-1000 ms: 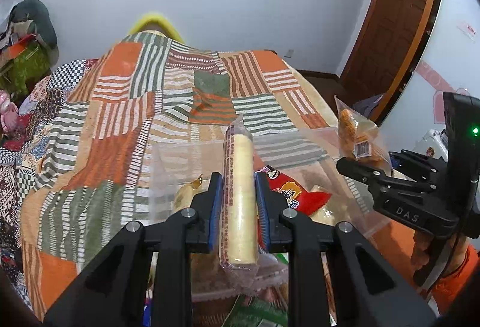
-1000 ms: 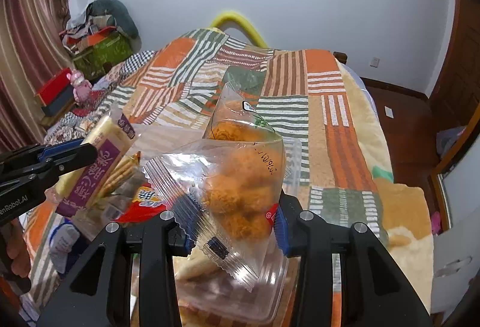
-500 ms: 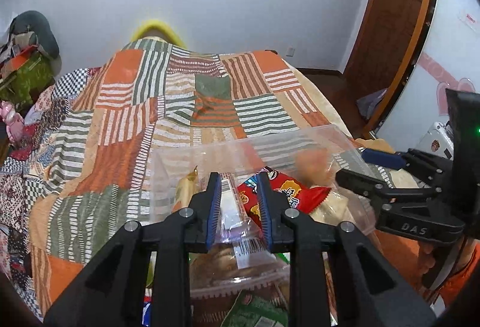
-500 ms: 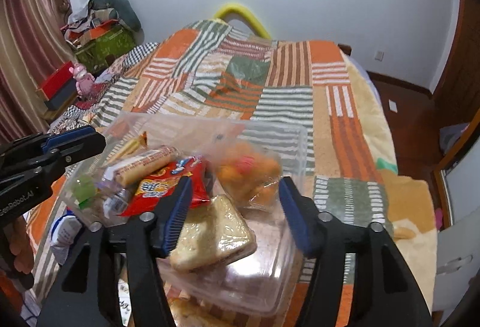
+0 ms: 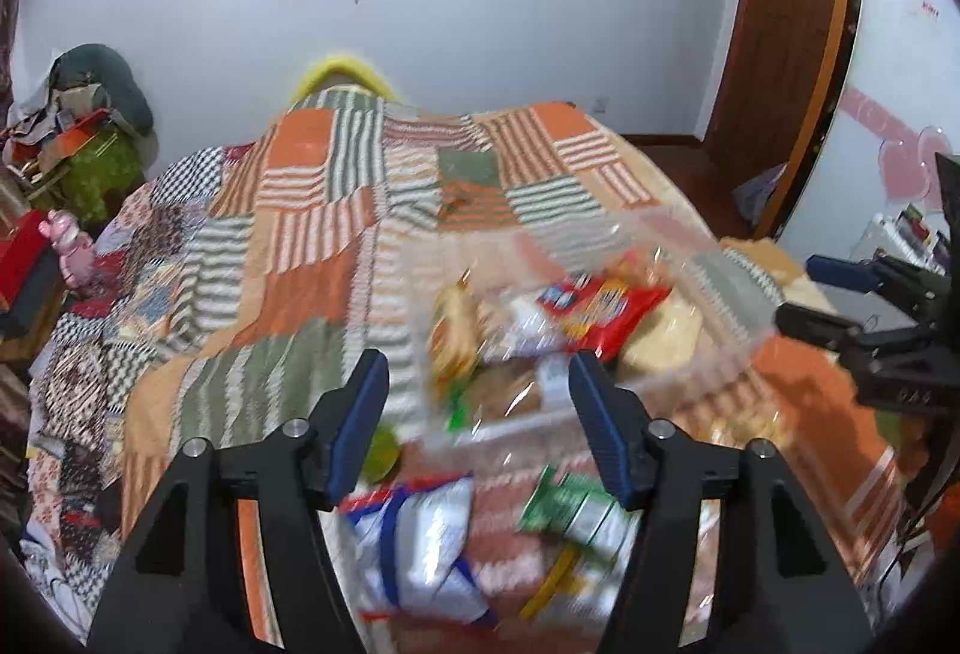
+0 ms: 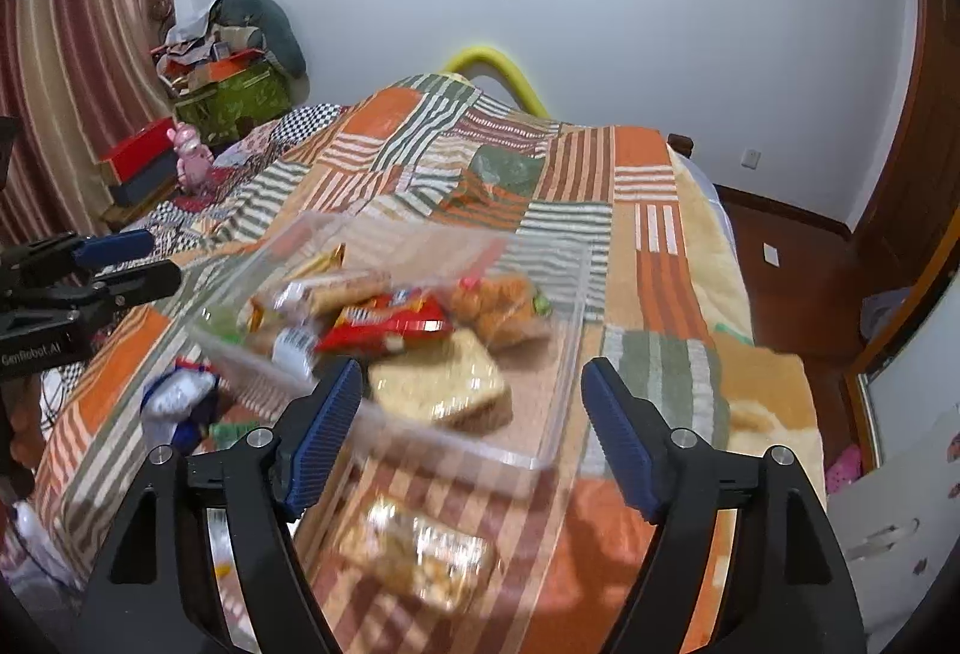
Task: Organize snacks
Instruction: 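Grasp the pastry tray with the right gripper while the left grasps the blue-striped white bag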
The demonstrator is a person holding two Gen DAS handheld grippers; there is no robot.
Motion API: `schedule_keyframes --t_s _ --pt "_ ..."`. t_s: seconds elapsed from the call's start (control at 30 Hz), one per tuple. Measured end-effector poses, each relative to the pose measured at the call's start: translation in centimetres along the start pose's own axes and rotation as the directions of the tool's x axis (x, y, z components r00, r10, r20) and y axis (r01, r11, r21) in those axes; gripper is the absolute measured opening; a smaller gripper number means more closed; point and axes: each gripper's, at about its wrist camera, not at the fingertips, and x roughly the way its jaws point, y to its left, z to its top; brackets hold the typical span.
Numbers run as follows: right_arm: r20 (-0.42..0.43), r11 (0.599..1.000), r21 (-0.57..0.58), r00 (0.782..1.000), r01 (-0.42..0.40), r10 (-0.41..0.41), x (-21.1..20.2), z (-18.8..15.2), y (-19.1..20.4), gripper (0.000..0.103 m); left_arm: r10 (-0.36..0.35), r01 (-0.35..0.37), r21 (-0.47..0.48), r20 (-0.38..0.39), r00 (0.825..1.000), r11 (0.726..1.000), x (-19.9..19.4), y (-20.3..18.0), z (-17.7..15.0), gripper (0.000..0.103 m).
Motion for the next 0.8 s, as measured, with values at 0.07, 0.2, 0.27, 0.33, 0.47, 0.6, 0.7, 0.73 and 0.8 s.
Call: schedule_keyframes --t_s 0.07,0.2,0.27,0.33,0.47,0.6,0.7,0.73,0.8 --pt "-0.017 1.000 0.011 1.000 -0.007 0.007 0.0 -0.8 0.0 0.074 0.020 -0.021 -0.008 -0.024 0.999 1.000 -0.1 1.0 -1.5 0.066" --pt "-0.057 0.999 0.043 0.998 -0.019 0.021 0.3 -2.7 0.2 0.077 0.027 -0.031 -0.052 -0.085 0.996 0.998 0.4 2.7 -4.3 0.066" --pt "-0.078 0.998 0.066 0.997 -0.015 0.020 0.7 -3.6 0.3 0.081 0.022 -0.032 -0.079 -0.117 0.993 0.996 0.8 3.4 -5.6 0.066" --pt "-0.097 0.996 0.083 0.995 -0.015 0.023 0.9 -4.5 0.3 0.081 0.016 -0.032 -0.107 -0.146 0.989 0.994 1.4 4.1 -6.9 0.066" --pt "-0.140 0.994 0.104 0.990 -0.015 0.030 1.7 -6.0 0.6 0.083 0.004 -0.029 -0.136 -0.186 0.983 0.990 2.5 4.3 -9.0 0.068" --pt "-0.184 0.991 0.126 0.981 -0.036 0.059 2.9 -6.9 1.2 0.083 -0.033 -0.003 -0.164 -0.215 0.976 0.987 3.7 4.3 -10.2 0.069" --pt "-0.203 0.990 0.133 0.976 -0.056 0.083 3.5 -7.1 1.6 0.083 -0.037 0.002 -0.149 -0.237 0.971 0.989 4.5 4.0 -10.7 0.069" --pt "-0.207 0.991 0.127 0.975 -0.052 0.077 3.7 -7.1 1.8 0.083 -0.027 -0.008 -0.141 -0.242 0.970 0.990 4.9 3.9 -10.8 0.069" --pt "-0.214 0.993 0.111 0.975 -0.040 0.063 4.1 -7.1 2.1 0.083 -0.033 -0.004 -0.147 -0.245 0.969 0.989 5.4 4.0 -10.8 0.069"
